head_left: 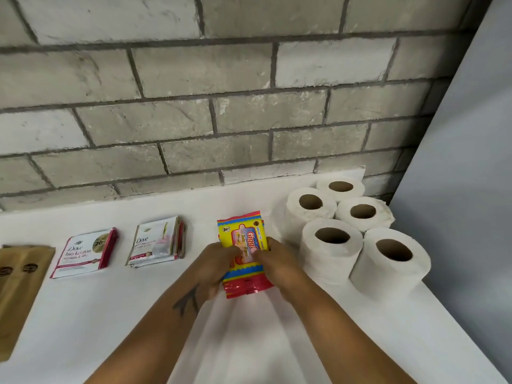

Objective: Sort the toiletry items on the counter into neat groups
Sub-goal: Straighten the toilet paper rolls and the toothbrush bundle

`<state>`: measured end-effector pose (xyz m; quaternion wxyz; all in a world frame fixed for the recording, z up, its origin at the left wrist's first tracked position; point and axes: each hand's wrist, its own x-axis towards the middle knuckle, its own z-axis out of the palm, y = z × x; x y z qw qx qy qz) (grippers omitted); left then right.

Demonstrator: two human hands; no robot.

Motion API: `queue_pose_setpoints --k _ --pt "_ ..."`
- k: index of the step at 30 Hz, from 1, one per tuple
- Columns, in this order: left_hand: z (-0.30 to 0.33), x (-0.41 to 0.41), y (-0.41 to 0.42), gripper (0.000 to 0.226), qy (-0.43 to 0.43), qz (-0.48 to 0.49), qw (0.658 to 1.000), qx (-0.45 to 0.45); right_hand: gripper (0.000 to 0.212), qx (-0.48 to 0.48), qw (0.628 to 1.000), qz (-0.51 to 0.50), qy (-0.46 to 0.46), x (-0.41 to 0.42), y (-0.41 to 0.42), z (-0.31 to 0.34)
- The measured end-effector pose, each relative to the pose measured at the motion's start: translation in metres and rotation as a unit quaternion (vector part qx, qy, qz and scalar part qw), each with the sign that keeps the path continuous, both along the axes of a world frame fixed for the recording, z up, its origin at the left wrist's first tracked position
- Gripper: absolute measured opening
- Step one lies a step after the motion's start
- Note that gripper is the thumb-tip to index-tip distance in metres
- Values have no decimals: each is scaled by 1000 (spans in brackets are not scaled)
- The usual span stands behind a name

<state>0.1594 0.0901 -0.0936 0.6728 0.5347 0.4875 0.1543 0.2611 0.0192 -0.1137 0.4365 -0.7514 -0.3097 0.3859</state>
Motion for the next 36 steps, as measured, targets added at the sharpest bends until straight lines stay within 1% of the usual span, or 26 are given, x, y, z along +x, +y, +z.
queue_pose_setpoints --k 2,3,4,5,6,7,8,9,10,12,13,14,16,17,20,22,24,27,30,33,36 --pt "-1 -6 -15 40 -42 -14 999 -22 26 25 1000 8 5 -1 -14 -3" --pt "-4 -10 -17 59 -59 -18 998 -33 26 40 999 15 16 0 -19 -2" --pt "-8 -13 -17 84 -78 -33 996 -40 27 61 997 26 27 1 -24 -1" --pt "-7 -17 -20 111 -77 -64 995 -20 32 87 995 46 34 1 -30 1" --pt "-3 -22 -22 131 -55 -120 990 43 45 112 991 70 21 2 -36 3" --pt "-2 -28 -25 139 5 -193 971 138 66 121 987 106 -24 4 -41 2" --pt "-6 -31 -27 137 79 -255 934 237 87 104 979 150 -89 5 -46 1" --pt "-12 -33 -29 134 139 -291 891 318 101 70 966 191 -158 5 -49 -1" --pt "-19 -33 -31 134 167 -291 870 362 105 38 949 223 -222 4 -53 -3" --pt "-32 -31 -35 127 193 -245 855 414 96 4 916 239 -322 2 -55 -8" --pt "-40 -29 -33 120 206 -231 840 447 90 -3 907 234 -350 1 -56 -7" --pt "-43 -27 -32 114 224 -225 825 468 85 -2 902 226 -369 0 -54 -9" --pt "-49 -22 -26 111 239 -225 804 496 81 -10 903 215 -373 -2 -51 -8" --pt "-49 -19 -22 110 240 -224 801 501 80 -20 905 212 -368 -3 -47 -8" --pt "-45 -11 -11 106 244 -223 808 487 80 -24 913 191 -360 -2 -35 -4" --pt "-39 -4 -4 105 249 -222 816 472 81 -37 912 177 -368 0 -25 -2" --pt "-37 3 3 105 246 -225 814 475 84 -59 909 162 -380 2 -17 1" --pt "-36 12 12 104 230 -226 814 483 87 -97 895 144 -411 1 -6 5" --pt "-39 19 18 104 245 -240 802 489 88 -127 870 132 -457 -2 3 9" --pt "-39 22 20 102 231 -228 809 490 83 -146 854 129 -482 -3 9 10" --pt "-38 18 19 109 238 -236 818 468 87 -184 841 138 -490 -6 9 12"
